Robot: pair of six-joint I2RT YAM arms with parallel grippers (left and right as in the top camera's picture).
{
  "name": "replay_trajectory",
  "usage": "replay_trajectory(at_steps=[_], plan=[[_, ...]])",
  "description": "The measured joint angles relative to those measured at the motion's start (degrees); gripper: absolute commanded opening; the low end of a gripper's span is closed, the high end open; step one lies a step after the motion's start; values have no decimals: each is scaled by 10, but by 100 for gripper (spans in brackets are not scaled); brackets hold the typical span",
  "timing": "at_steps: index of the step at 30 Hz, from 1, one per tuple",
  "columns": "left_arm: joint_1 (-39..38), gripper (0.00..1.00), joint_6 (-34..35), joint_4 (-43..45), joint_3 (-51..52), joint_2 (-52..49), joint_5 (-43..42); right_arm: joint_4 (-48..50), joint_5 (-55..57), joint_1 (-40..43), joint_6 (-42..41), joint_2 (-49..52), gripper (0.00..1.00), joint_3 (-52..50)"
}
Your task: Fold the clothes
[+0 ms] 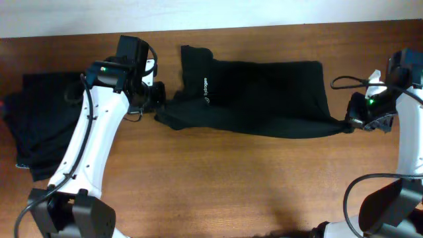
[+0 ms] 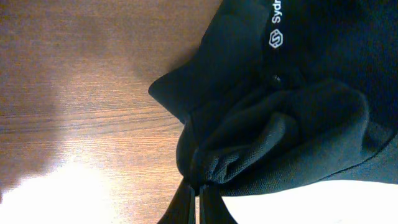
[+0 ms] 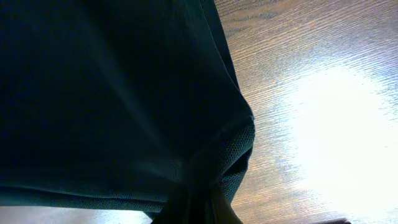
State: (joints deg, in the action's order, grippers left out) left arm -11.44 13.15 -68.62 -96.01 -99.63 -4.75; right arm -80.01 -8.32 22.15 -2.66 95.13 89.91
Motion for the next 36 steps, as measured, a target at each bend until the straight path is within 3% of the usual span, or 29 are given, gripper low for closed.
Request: replay_trajectory(at_steps=[6,10,13,15,16,17,18,29,36], plan=[[0,0,0,-9,-25,21,-13,-6,0,0,2,-5,4,0],[0,1,0,-118,-36,42,-51,-10,0,0,1,-5,4,0],[-5,21,2,-178,-37,44,-62,-9,0,0,2,-5,4,0],[-10,27,3,-190,-37,44,-63,-8,0,0,1,-5,4,0],[-11,44,0,-190,-37,44,-64,-8,0,0,1,-5,5,0],[-12,52,0,-186,-37,44,-64,-8,0,0,2,-5,4,0],[-12,54,0,-181,-37,44,-64,-8,0,0,2,-5,4,0],[-17,54,2,-71,-37,22,-64,-7,0,0,2,-5,5,0],[-83,53,2,-68,-39,-101,-69,-5,0,0,2,-5,5,0]])
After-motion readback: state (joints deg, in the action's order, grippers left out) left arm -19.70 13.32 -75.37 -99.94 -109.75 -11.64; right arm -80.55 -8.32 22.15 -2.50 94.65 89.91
